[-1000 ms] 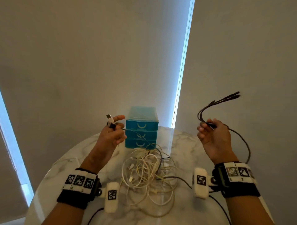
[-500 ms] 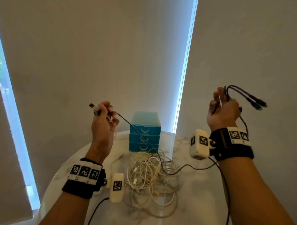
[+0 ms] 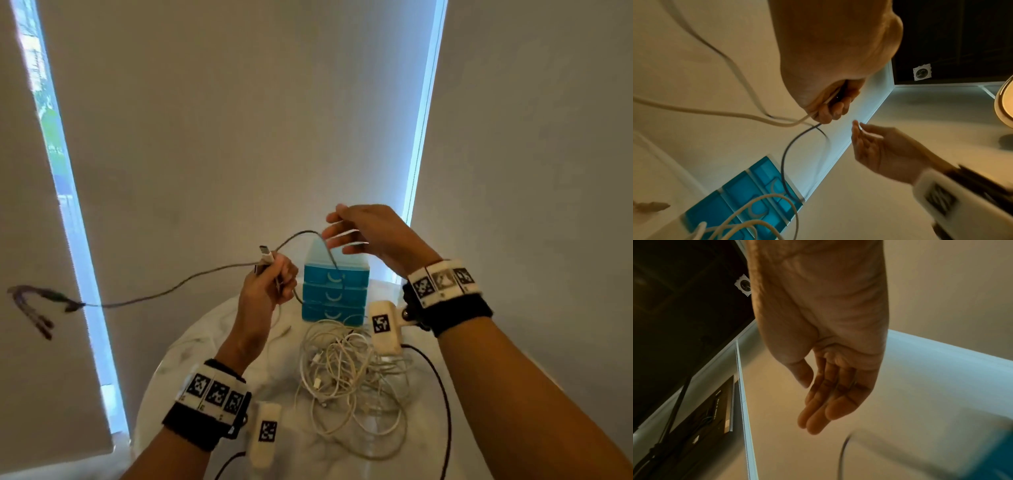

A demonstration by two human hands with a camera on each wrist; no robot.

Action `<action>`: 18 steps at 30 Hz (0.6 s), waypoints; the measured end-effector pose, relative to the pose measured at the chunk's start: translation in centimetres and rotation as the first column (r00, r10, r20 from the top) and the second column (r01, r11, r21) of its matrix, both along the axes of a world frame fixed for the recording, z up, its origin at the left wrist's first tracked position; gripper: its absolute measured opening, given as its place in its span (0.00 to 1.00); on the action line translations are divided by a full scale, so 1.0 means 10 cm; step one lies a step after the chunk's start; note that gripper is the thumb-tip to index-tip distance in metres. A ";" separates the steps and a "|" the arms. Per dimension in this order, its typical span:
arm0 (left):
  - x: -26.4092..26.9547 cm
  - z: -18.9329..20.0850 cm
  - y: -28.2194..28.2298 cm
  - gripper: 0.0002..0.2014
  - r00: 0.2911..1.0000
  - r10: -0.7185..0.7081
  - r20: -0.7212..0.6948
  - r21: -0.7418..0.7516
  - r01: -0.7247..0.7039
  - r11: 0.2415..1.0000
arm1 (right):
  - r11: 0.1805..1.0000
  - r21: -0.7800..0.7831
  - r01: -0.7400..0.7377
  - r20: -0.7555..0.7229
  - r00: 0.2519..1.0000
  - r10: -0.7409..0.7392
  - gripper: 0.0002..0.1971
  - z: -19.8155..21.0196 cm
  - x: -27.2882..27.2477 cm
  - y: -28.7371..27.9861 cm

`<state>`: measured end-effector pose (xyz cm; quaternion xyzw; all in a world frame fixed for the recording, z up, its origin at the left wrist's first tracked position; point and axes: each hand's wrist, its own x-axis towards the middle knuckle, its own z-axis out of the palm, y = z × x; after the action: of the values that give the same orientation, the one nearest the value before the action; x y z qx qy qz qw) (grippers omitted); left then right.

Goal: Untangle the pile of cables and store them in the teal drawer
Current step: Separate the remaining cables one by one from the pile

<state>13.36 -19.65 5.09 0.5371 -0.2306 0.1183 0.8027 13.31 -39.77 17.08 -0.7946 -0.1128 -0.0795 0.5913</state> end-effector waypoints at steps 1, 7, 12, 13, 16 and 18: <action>0.02 0.02 0.01 0.18 1.000 0.031 -0.005 -0.006 -0.031 1.000 | 1.000 -0.018 -0.006 -0.017 1.000 0.005 0.18 -0.14 -0.04 -0.06; 0.18 -0.02 -0.15 0.16 0.976 0.216 0.032 0.410 -0.210 0.888 | 0.998 0.036 0.042 -0.066 0.997 -0.040 0.16 -0.83 -0.23 -0.23; 0.43 -0.38 -0.27 0.15 0.986 0.160 0.038 0.808 -0.124 0.576 | 0.989 0.141 0.035 0.038 0.998 -0.041 0.12 -1.18 -0.32 -0.16; 0.43 -0.43 -0.30 0.15 0.989 0.142 0.033 0.839 -0.105 0.534 | 0.990 0.135 0.044 0.050 0.997 -0.051 0.11 -1.24 -0.30 -0.15; 0.44 -0.49 -0.39 0.24 0.996 0.064 0.068 0.890 -0.089 0.446 | 0.991 0.120 0.065 0.066 0.995 -0.074 0.11 -1.37 -0.25 -0.16; 0.43 -0.49 -0.44 0.27 0.996 0.004 0.095 0.901 -0.087 0.426 | 0.990 0.116 0.083 0.091 0.991 -0.094 0.13 -1.44 -0.21 -0.18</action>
<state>17.69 -24.04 0.21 0.8841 -0.2747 0.0189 0.3775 11.23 -41.60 2.71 -0.7596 -0.1012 -0.1499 0.6247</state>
